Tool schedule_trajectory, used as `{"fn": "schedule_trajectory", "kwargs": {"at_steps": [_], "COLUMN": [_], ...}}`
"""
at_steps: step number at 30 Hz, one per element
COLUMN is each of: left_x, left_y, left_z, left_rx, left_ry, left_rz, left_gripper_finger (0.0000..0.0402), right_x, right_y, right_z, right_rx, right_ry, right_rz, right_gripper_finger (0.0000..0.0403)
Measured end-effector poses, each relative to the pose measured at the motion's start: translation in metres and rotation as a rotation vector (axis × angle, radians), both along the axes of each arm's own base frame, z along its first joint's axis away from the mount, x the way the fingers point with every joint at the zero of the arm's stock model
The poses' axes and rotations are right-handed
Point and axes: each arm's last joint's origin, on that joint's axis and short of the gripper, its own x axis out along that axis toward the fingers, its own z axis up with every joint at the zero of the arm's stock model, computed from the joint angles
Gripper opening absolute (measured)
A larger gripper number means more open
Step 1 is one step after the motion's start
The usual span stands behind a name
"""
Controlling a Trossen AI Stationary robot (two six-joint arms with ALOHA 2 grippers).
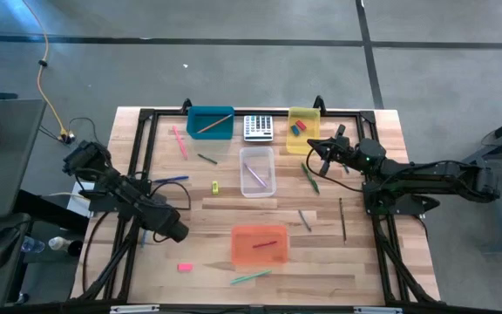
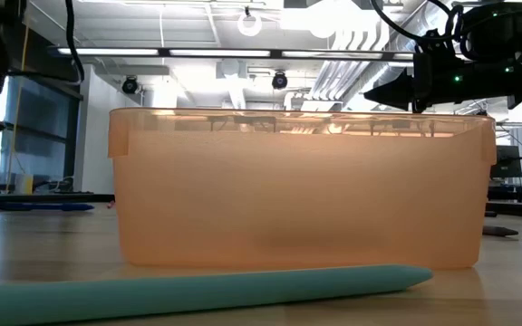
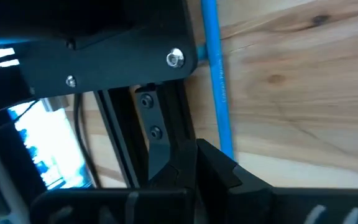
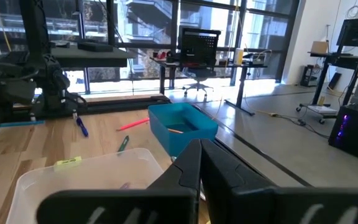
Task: Sort crayons/erasers/pens/pencils in bins
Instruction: Put the light blue pencil into the blue bin
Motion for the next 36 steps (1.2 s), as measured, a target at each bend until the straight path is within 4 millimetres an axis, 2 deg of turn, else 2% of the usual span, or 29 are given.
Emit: {"fn": "schedule_trajectory", "kwargs": {"at_steps": [11,16,20,36], "left_x": [0.01,0.013,0.016,0.052], "left_y": [0.003,0.003,0.002,-0.012], "left_z": [-0.027,-0.033,-0.033,-0.015], "left_rx": [0.005,0.001,0.006,-0.051], "left_ry": [0.067,0.075,0.059,-0.127], "left_rz": [-0.002,-0.011,-0.013,-0.169], "left_gripper_finger": [0.0,0.0,0.0,0.0], "right_x": [0.0,0.0,0.0,0.0], "right_y": [0.0,0.0,0.0,0.0], "right_z": [-0.001,-0.002,-0.002,-0.002], "right_rx": [-0.003,0.0,0.0,0.0], "right_ry": [0.011,0.018,0.017,0.021], "right_rz": [0.0,0.0,-0.001,0.0], "right_gripper_finger": [0.0,0.0,0.0,0.0]}}
